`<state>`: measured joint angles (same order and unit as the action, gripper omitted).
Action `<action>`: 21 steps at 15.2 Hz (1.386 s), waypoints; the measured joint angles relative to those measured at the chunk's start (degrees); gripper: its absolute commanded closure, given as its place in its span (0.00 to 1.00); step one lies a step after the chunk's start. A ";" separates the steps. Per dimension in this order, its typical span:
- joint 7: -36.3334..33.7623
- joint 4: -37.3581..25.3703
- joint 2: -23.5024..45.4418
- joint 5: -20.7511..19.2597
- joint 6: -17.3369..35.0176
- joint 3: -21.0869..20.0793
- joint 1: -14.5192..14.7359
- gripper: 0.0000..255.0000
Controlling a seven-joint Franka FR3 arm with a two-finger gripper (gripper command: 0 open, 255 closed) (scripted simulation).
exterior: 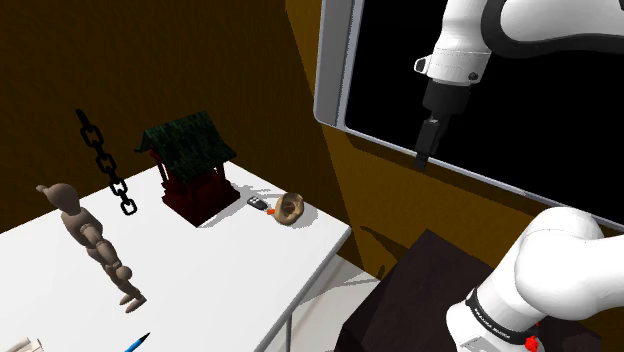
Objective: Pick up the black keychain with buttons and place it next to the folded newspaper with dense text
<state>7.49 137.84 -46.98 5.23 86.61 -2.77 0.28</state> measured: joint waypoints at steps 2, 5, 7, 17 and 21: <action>-0.27 0.15 0.72 0.25 0.93 -0.36 0.10 0.00; -1.52 0.31 4.53 1.31 5.35 -2.07 0.56 0.00; -2.63 -0.21 8.03 2.06 8.77 -3.50 0.89 0.00; -7.97 -6.93 27.81 2.60 23.87 -9.66 1.61 0.00; -10.79 -10.79 35.91 1.35 28.83 -11.86 1.95 0.00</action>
<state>-3.31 127.06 -11.07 6.57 115.45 -14.62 2.23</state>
